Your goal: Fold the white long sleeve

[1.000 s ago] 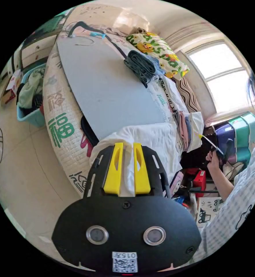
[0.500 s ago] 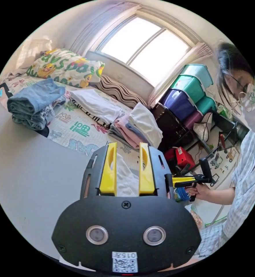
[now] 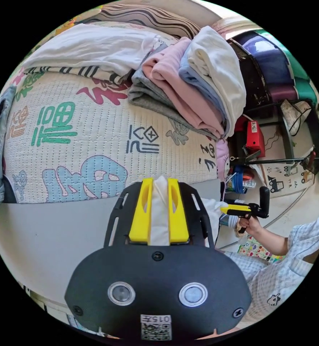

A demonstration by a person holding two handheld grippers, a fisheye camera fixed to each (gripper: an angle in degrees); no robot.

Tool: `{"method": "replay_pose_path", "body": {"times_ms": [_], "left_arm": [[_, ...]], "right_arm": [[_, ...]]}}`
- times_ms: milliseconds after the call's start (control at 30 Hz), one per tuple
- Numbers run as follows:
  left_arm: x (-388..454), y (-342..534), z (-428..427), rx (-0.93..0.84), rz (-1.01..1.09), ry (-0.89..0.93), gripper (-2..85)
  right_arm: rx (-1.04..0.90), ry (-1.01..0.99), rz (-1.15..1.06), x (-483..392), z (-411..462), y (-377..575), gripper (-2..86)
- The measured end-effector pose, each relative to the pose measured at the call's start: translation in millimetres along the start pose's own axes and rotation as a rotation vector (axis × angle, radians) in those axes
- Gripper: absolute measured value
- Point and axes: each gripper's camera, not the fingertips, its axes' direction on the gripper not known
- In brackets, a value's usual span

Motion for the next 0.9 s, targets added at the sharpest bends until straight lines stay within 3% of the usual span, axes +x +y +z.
{"method": "replay_pose_path", "body": {"times_ms": [133, 267, 500, 633, 900], "left_arm": [[7, -13, -2, -0.029, 0.056, -0.046, 4.3], [14, -2, -33, 0.086, 0.107, -0.001, 3.5], [7, 82, -119, 0.298, 0.141, 0.12, 2.7], [-33, 187, -168, 0.353, 0.055, 0.142, 2.3], [-144, 390, -169, 0.396, -0.34, 0.167, 1.7]], "right_arm": [[0.044, -0.018, -0.016, 2, -22, 7, 0.2], [0.091, -0.062, 0.002, 5, -49, 20, -0.2], [0.116, -0.103, -0.299, -71, -111, 85, -0.3], [-0.163, -0.241, -0.581, -145, -76, 150, -0.3], [-0.529, -0.246, -0.716, -204, 71, 270, -0.2]]}}
